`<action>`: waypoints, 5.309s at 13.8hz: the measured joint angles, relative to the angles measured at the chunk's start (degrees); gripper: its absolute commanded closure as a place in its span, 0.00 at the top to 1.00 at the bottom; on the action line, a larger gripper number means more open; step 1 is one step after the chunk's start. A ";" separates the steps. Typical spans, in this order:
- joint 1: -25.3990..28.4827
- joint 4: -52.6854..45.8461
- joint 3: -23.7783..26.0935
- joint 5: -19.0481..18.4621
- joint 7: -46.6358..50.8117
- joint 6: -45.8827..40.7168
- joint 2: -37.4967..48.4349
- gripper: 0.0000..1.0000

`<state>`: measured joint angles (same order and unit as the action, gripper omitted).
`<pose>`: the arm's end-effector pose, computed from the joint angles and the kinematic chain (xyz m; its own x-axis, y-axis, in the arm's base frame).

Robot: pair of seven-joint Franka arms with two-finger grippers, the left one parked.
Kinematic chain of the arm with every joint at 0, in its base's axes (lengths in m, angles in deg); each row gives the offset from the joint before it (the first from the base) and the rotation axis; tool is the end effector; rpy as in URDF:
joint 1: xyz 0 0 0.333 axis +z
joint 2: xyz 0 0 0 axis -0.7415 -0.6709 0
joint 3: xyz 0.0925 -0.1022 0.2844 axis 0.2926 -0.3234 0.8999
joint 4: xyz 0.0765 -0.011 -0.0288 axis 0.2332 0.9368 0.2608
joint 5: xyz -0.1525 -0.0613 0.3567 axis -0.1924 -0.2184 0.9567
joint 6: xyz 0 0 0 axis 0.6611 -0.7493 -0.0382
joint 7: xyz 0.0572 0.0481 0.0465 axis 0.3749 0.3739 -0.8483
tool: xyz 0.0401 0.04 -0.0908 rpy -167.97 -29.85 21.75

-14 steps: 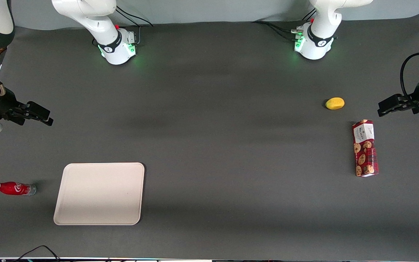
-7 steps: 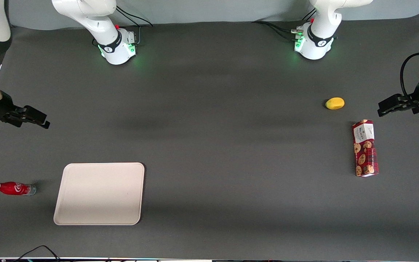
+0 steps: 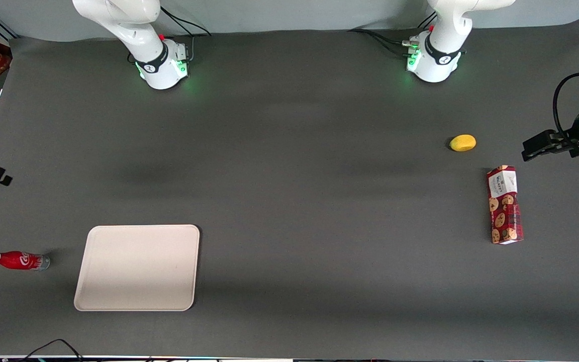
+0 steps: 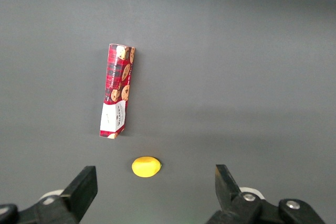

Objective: Place coke bottle on tray
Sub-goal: 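Move the open right gripper down over the red Coca-Cola bottle, then lower the right gripper around the bottle cap and close it, then lift the bottle and carry it onto the white tray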

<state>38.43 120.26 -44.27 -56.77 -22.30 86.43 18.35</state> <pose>0.5824 -0.1740 0.5560 0.9831 -0.1778 0.0448 -0.1794 -0.9832 0.0340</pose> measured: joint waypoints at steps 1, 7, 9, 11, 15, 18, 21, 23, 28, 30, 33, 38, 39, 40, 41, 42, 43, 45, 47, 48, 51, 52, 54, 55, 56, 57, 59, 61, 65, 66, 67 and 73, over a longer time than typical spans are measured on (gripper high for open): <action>-1.95 -2.25 -0.03 -0.18 -2.86 0.16 -2.21 1.00; -8.85 -16.91 0.00 -0.18 -13.11 1.35 -19.20 1.00; -9.76 -21.86 0.43 -0.18 -13.44 2.67 -24.83 1.00; -9.92 -25.01 0.89 -0.18 -13.44 5.57 -29.25 1.00; -10.23 -26.66 2.73 -0.18 -13.43 11.27 -34.60 1.00; -10.77 -27.02 3.09 0.96 -13.40 13.53 -36.35 1.00; -11.93 -27.05 3.30 1.81 -13.40 14.65 -37.42 1.00; -12.16 -27.06 3.41 1.88 -13.40 15.56 -38.33 1.00; -12.56 -27.06 3.41 2.26 -13.40 16.38 -39.82 1.00; -12.58 -27.06 3.45 3.63 -13.40 16.47 -40.14 0.87; -12.59 -27.06 3.48 4.09 -13.40 16.61 -40.50 0.49; -12.58 -27.16 3.55 4.30 -13.40 16.63 -40.64 0.00; -12.59 -27.16 3.55 4.30 -13.40 16.63 -40.64 0.00; -12.59 -27.16 3.55 4.30 -13.40 16.63 -40.64 0.00; -12.59 -27.17 3.56 4.30 -13.40 16.63 -40.65 0.00; -12.58 -27.21 3.56 4.30 -13.41 16.63 -40.65 0.00; -12.55 -27.34 3.56 4.29 -13.41 16.64 -40.65 0.00; -12.44 -28.29 3.56 4.27 -13.41 16.69 -40.35 0.00; -12.26 -29.19 3.57 4.27 -13.41 16.45 -38.62 0.00; -12.17 -29.23 3.57 4.27 -13.41 15.67 -37.20 0.00; -11.43 -29.35 3.61 4.27 -12.58 9.48 -32.10 0.00; -10.80 -29.38 3.61 4.16 -10.97 6.88 -30.15 0.00; -8.65 -29.38 3.80 2.44 -6.98 2.19 -26.44 0.00; -7.16 -29.36 4.03 1.48 -4.22 0.34 -24.92 0.00; -5.42 -29.32 4.24 1.19 -0.96 -1.00 -23.69 0.00; -3.71 -29.25 4.64 1.14 2.51 -1.89 -22.82 0.00; -1.31 -29.12 7.53 0.95 9.71 -2.69 -22.29 0.00; 0.25 -28.12 10.33 0.68 14.15 -2.63 -22.61 0.00; 0.60 -19.28 10.94 0.46 14.30 6.28 -23.94 0.00; 0.42 -16.89 10.90 0.26 13.58 9.28 -24.61 0.00; 0.29 -15.18 10.86 0.10 12.64 11.23 -25.25 0.00; -0.56 -11.54 9.53 -2.54 9.11 18.06 -28.70 0.00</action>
<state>37.88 108.72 -34.74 -59.31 -13.20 104.49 -10.35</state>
